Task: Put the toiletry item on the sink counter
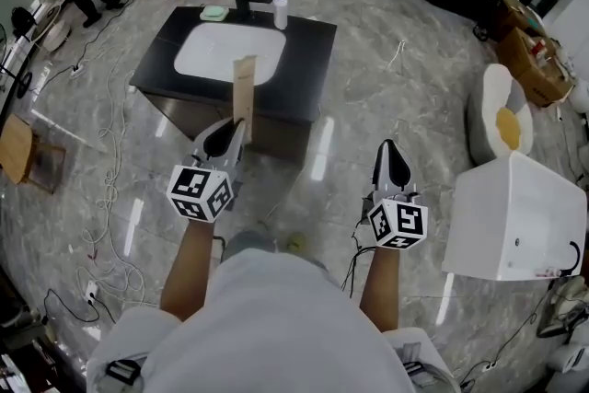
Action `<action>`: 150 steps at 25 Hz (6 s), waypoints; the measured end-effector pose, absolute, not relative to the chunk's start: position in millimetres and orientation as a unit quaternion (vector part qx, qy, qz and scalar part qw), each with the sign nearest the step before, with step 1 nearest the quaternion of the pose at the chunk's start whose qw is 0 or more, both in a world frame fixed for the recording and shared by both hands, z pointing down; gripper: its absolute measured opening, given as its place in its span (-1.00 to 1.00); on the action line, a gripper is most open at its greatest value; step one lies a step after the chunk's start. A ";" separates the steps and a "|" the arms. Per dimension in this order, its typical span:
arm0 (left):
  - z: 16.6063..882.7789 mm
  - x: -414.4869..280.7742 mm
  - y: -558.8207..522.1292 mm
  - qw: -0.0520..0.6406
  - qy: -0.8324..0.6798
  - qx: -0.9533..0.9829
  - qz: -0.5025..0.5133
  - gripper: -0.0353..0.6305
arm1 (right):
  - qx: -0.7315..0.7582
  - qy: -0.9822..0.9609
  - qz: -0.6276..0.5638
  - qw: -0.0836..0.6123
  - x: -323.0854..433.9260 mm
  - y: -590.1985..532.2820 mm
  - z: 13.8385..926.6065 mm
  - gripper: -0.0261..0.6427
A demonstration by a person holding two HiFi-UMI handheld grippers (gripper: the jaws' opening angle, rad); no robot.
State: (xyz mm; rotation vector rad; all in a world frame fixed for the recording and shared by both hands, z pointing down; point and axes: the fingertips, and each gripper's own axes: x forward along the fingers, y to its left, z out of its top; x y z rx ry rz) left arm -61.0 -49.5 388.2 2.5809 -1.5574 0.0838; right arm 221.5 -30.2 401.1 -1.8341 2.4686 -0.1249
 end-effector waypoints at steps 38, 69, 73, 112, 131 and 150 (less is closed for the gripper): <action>532.5 -23.3 -402.7 0.222 -0.418 0.876 0.087 -0.80 | -0.643 0.761 -0.082 -0.030 220.2 -336.4 470.2 -0.91; 707.0 4.5 -452.9 0.329 -0.423 0.815 0.221 -0.76 | -0.644 0.749 -0.130 -0.087 226.6 -370.5 539.4 -0.91; 707.8 2.0 -454.1 0.328 -0.425 0.814 0.224 -0.70 | -0.644 0.749 -0.127 -0.088 225.0 -372.2 537.3 -0.91; 549.1 -58.3 -456.4 0.201 -0.467 0.849 0.147 -0.90 | -0.642 0.762 -0.077 -0.022 180.6 -377.7 441.2 -0.91; 452.8 -93.9 -454.7 0.103 -0.490 0.861 0.094 -0.90 | -0.640 0.767 -0.048 -0.009 160.9 -381.5 403.8 -0.91; 414.1 -126.1 -469.5 0.048 -0.482 0.872 0.068 -0.90 | -0.656 0.754 -0.038 -0.003 136.3 -390.8 404.2 -0.91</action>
